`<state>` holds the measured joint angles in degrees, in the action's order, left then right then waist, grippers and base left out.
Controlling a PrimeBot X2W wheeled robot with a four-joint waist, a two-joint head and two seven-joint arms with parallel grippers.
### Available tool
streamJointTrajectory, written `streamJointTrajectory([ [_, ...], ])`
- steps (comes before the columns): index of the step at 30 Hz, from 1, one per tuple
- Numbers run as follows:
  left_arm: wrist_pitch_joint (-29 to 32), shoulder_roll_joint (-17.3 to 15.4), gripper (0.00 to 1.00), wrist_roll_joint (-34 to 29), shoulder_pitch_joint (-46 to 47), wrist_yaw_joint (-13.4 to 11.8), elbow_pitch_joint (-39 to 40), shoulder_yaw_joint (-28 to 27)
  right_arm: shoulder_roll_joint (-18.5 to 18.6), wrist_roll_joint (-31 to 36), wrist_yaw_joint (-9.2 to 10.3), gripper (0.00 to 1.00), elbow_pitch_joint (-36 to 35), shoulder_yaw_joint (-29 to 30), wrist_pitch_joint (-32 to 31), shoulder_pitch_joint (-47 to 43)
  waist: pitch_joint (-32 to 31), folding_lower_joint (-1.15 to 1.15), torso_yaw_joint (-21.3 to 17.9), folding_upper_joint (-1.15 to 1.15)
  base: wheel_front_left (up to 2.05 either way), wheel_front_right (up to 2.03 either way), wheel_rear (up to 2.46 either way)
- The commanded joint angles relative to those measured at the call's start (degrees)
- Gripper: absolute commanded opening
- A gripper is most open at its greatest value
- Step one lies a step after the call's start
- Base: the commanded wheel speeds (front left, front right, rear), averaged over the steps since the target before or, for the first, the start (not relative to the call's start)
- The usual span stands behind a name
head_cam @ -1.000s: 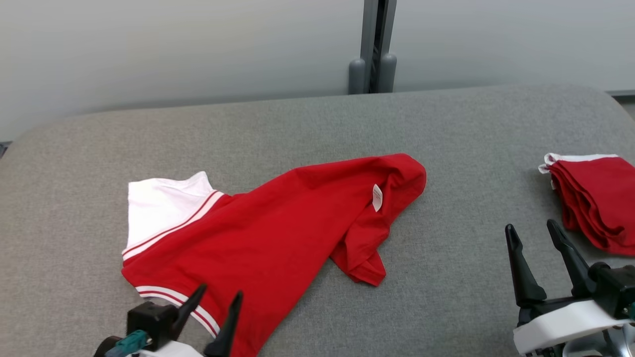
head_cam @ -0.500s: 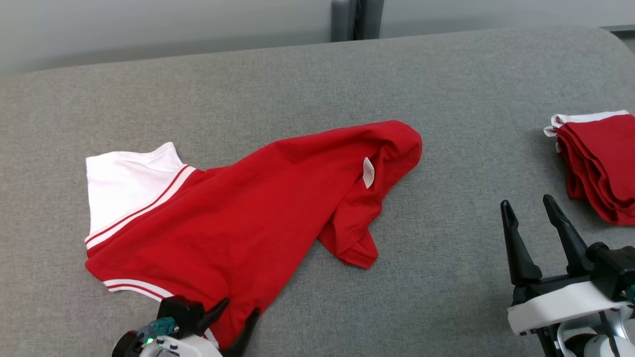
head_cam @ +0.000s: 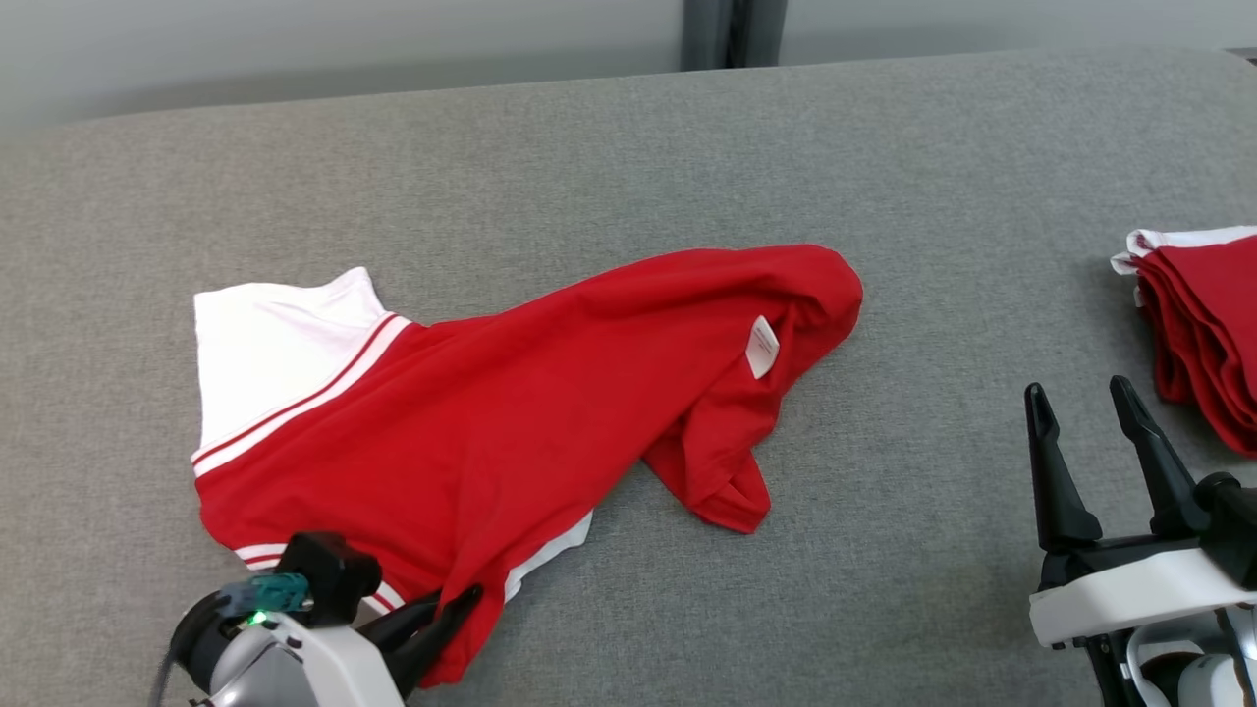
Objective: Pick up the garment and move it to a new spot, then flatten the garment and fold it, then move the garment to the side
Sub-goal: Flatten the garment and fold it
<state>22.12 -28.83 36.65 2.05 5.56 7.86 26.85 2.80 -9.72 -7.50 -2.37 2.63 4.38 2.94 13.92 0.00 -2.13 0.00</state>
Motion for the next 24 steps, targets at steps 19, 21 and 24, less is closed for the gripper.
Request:
streamJointTrajectory([
  [19,13.9,-16.8,0.0,17.7,4.3,0.5,23.5,-11.7,0.2,-2.5,0.02,1.0,-1.1,0.4,-0.9,1.6,2.3,0.0,-0.4,0.0,0.0,0.0,0.0],
  [21,13.9,-17.1,0.0,17.7,6.7,0.7,19.7,-12.5,0.2,-2.6,0.02,1.0,-0.8,-0.1,-0.8,2.2,3.0,0.0,-1.5,0.0,0.0,0.0,0.0],
  [24,14.0,-17.3,0.0,16.8,9.2,0.8,15.4,-12.6,0.2,-2.8,0.02,1.0,-0.6,-0.4,-0.7,2.7,3.9,0.0,-2.6,0.0,0.0,0.0,0.0],
])
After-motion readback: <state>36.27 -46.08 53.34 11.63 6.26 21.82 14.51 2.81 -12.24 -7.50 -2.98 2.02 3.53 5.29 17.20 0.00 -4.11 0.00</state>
